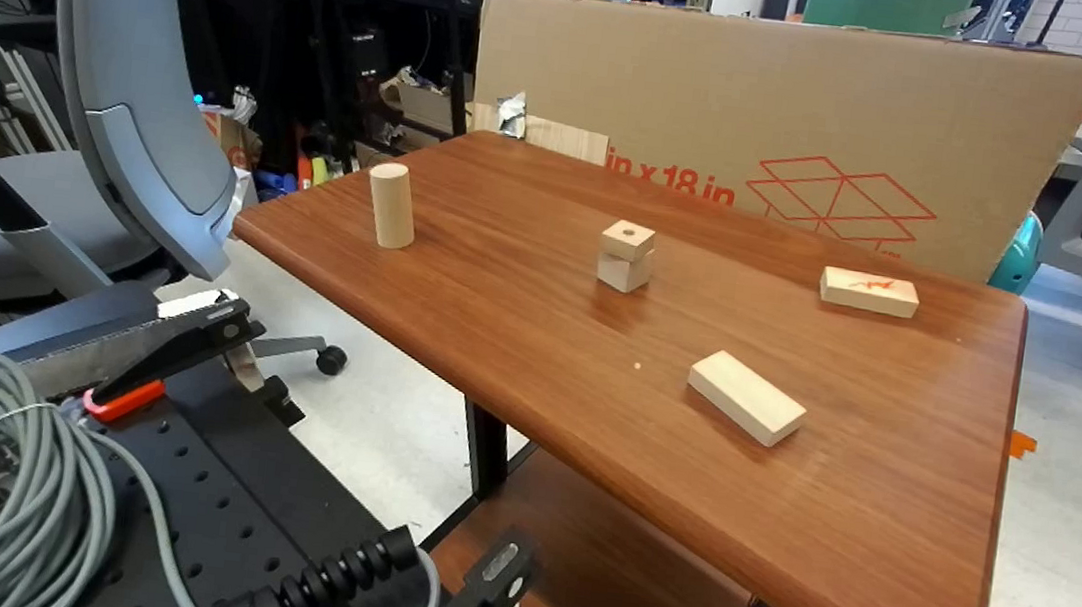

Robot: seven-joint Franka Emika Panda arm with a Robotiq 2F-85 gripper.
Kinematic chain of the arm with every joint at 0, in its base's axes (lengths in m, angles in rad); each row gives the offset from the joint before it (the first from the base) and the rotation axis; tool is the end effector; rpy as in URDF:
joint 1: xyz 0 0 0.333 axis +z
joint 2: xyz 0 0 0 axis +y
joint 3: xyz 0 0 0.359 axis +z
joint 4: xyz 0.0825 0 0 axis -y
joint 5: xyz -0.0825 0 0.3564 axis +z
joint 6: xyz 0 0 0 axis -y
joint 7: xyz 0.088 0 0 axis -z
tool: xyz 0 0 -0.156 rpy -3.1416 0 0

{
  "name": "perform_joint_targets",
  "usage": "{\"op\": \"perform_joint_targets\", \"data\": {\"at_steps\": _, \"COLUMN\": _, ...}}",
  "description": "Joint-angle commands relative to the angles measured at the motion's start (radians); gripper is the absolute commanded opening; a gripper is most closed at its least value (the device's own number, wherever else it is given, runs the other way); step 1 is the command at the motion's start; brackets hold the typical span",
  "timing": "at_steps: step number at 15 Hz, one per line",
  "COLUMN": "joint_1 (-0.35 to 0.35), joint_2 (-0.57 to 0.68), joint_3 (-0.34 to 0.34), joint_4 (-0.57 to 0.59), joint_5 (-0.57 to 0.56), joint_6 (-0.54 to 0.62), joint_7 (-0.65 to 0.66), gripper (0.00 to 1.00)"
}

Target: Put the rectangular block on the stack

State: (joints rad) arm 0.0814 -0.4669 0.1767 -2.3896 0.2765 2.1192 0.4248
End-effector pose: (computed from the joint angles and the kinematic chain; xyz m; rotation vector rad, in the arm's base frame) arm 0.3739 0.1302 0.5077 -2.8795 0.4344 -0.1864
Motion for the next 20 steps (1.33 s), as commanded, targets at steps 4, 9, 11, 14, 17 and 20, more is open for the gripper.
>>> {"op": "perform_joint_targets", "data": {"at_steps": 4, "joint_1": -0.095, "joint_2": 0.056, "joint_3": -0.082, "joint_4": -0.003, "joint_5": -0.044, "joint_6": 0.025, "joint_7": -0.007, "gripper": 1.00}}
{"op": "perform_joint_targets", "data": {"at_steps": 9, "joint_1": -0.177, "joint_2": 0.115, "joint_3": -0.137, "joint_4": -0.016, "joint_5": -0.160, "joint_6": 0.013, "joint_7": -0.021, "gripper": 1.00}}
{"op": "perform_joint_targets", "data": {"at_steps": 11, "joint_1": -0.199, "joint_2": 0.137, "joint_3": -0.157, "joint_4": -0.029, "joint_5": -0.201, "joint_6": 0.043, "joint_7": -0.029, "gripper": 1.00}}
{"op": "perform_joint_targets", "data": {"at_steps": 14, "joint_1": -0.226, "joint_2": 0.177, "joint_3": -0.181, "joint_4": -0.045, "joint_5": -0.252, "joint_6": 0.097, "joint_7": -0.034, "gripper": 1.00}}
{"op": "perform_joint_targets", "data": {"at_steps": 17, "joint_1": -0.237, "joint_2": 0.229, "joint_3": -0.207, "joint_4": -0.055, "joint_5": -0.285, "joint_6": 0.157, "joint_7": -0.069, "gripper": 1.00}}
{"op": "perform_joint_targets", "data": {"at_steps": 20, "joint_1": -0.240, "joint_2": 0.300, "joint_3": -0.228, "joint_4": -0.055, "joint_5": -0.337, "joint_6": 0.223, "joint_7": -0.139, "gripper": 1.00}}
